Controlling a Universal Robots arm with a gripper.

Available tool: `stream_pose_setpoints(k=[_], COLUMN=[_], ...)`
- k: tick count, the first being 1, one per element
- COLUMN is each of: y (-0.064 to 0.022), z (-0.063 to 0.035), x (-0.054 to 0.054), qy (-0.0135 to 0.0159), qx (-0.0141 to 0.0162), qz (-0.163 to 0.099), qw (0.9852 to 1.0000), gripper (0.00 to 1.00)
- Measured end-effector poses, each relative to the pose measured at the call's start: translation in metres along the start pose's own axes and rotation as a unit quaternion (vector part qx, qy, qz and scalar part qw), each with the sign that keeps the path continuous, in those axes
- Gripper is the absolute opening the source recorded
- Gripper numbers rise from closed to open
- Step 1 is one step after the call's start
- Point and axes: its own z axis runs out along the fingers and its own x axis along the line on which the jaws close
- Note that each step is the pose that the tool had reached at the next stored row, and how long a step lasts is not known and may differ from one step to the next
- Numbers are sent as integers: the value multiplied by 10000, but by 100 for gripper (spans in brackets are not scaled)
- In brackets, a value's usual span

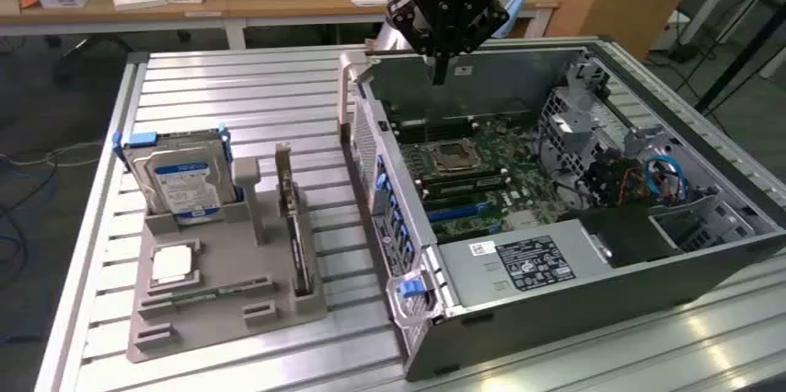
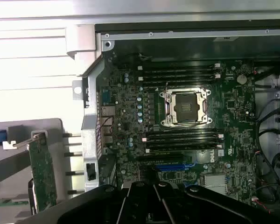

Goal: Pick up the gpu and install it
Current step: 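Reach for the gpu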

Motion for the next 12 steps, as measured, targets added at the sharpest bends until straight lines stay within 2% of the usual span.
stream_pose_setpoints(k=[12], y=[0], z=[0], x=[0], qy=[0], qx=[1], qz=[0], qw=[10000], gripper=[11])
